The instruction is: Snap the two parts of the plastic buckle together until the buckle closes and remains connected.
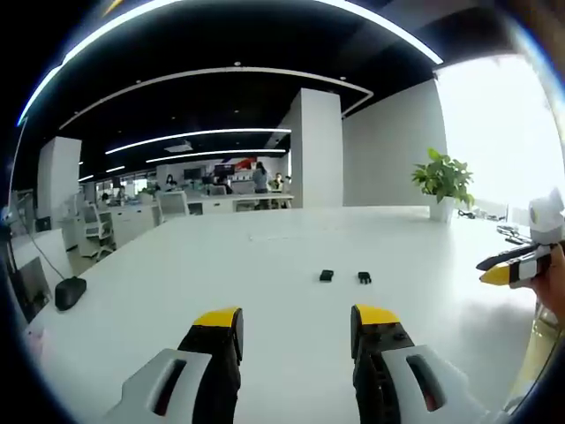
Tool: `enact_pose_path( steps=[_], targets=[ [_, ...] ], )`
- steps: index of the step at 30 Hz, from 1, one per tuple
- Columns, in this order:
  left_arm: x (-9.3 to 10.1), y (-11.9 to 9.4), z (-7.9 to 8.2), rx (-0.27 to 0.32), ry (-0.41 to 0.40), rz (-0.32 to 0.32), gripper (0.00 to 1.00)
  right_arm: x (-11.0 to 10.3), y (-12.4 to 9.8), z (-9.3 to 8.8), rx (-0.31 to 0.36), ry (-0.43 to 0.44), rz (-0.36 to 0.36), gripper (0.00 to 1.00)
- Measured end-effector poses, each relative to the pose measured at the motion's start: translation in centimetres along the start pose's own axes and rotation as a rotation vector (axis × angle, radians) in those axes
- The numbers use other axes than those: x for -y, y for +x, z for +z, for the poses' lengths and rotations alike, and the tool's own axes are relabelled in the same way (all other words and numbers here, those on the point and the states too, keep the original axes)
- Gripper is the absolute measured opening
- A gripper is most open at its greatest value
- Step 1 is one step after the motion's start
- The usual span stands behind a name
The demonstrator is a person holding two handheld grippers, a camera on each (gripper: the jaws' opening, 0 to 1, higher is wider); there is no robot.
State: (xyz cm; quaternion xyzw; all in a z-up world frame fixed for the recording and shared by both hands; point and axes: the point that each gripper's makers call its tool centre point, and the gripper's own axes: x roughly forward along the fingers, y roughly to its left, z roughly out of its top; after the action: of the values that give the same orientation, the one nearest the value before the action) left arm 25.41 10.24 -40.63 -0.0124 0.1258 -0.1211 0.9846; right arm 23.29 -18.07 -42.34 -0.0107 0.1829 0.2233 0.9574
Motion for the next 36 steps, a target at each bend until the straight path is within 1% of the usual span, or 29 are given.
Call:
enact_pose_path(
  steps=[11, 16, 30, 36],
  targets=[
    [-0.3, 0.0, -0.3, -0.003, -0.011, 0.007, 0.49, 0.3, -0.1, -0.2, 0.0, 0.001, -0.004, 0.38],
    [-0.5, 0.0, -0.4, -0.006, -0.019, 0.012, 0.49, 0.0, 0.0, -0.1, 0.003, -0.008, 0.007, 0.38],
    [-1.0, -0.2, -0.9, -0.011, -0.033, 0.019, 0.49, -0.4, 0.6, -0.3, -0.018, -0.022, 0.015, 0.38],
    [-1.5, -0.1, -1.1, -0.013, -0.039, 0.018, 0.49, -0.8, 0.7, -0.2, -0.018, -0.016, 0.024, 0.38]
  ],
)
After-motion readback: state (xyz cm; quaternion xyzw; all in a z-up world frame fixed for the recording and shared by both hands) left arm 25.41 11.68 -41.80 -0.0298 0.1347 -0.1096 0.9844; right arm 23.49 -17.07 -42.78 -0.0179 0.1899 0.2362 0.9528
